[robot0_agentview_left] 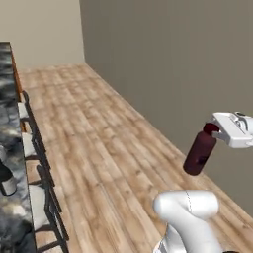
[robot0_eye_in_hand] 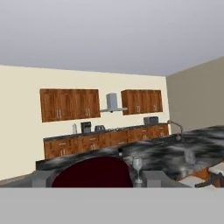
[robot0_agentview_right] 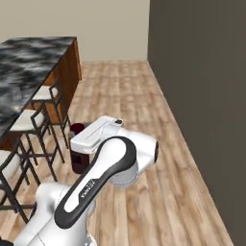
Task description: There is a wine glass and glass cup on the dining counter. Place the wine bottle next to the wine glass and the juice bottle next to the glass cup.
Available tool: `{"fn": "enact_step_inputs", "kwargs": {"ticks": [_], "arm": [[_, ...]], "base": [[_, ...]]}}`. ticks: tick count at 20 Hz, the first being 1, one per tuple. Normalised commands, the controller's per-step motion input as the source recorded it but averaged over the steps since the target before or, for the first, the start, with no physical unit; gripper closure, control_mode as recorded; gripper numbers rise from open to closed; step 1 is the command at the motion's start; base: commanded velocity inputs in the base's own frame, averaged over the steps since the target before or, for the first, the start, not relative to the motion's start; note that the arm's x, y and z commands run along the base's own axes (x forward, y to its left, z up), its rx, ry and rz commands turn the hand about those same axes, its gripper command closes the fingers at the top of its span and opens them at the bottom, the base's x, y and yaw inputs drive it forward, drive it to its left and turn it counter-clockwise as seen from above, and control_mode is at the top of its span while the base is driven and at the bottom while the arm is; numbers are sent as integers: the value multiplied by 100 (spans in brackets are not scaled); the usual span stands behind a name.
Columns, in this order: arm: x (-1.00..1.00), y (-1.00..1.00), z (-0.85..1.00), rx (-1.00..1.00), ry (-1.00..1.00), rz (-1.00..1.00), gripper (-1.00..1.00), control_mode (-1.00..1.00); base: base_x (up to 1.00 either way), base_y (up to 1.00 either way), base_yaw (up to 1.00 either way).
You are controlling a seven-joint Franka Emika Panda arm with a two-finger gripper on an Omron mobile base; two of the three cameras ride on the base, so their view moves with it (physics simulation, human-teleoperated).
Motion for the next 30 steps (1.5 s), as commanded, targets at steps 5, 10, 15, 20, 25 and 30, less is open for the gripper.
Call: {"fn": "enact_step_inputs", "kwargs": {"ticks": [5,10,15,20,25,30], "arm": [[0,0,0,0,0,0,100,100],[0,0,0,0,0,0,100,100],[0,0,0,0,0,0,100,100],[0,0,0,0,0,0,100,100],[0,0,0,0,0,0,100,100],[0,0,0,0,0,0,100,100]], "base": [[100,-11,60],[100,-25,54],[100,-32,53],[93,-47,52],[28,-79,47],[18,-70,60]]}}
